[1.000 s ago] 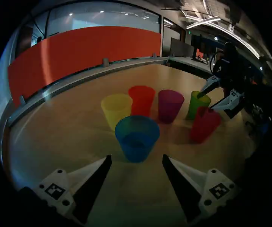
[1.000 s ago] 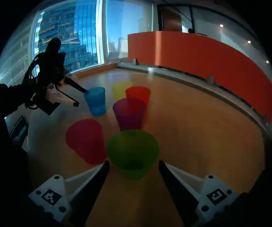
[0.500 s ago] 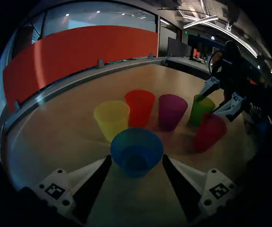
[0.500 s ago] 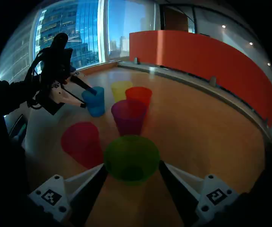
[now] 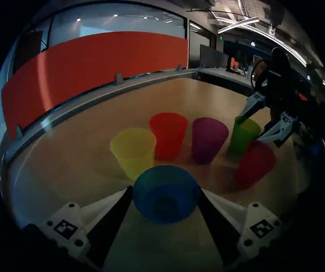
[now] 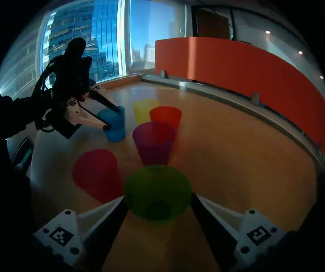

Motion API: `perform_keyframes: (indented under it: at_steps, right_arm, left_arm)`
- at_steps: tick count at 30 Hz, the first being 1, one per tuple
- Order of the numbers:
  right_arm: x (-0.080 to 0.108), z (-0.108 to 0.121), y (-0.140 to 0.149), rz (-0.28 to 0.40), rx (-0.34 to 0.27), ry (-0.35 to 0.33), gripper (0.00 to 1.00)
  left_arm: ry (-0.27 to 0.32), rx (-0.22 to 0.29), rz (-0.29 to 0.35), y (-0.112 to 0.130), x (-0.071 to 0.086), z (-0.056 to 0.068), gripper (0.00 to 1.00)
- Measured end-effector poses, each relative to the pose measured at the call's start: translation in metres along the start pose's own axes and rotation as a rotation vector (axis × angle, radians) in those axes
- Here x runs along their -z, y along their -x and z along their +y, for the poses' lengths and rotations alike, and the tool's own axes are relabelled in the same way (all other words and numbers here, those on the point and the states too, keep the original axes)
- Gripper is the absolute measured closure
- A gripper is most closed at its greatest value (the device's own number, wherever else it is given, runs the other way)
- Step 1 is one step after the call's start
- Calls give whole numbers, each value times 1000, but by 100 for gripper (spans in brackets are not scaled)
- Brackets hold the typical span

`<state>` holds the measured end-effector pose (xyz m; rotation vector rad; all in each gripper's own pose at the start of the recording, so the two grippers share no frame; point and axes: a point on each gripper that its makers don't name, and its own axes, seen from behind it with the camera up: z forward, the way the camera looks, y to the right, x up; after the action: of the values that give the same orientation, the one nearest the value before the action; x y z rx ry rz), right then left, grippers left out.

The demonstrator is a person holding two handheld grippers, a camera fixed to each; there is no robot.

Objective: Pour water

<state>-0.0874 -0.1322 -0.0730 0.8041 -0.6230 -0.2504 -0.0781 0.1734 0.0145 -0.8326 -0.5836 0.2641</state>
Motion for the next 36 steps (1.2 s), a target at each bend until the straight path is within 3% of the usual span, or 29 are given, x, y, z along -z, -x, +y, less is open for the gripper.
perform_keyframes:
  at_steps: [6, 23, 27, 36]
  right_arm:
    - [1, 2, 0, -1, 3, 2, 0]
    - [-5, 2, -3, 10, 0, 8, 0]
    - [-8, 0, -3, 11, 4, 7, 9]
    - [-2, -6, -18, 57, 9, 4, 10]
  left_arm:
    - [7, 2, 5, -2, -2, 3, 10]
    - [6, 4, 5, -2, -1, 3, 10]
    - [5, 3, 7, -2, -1, 3, 10]
    - [-10, 20, 19, -3, 2, 1, 11]
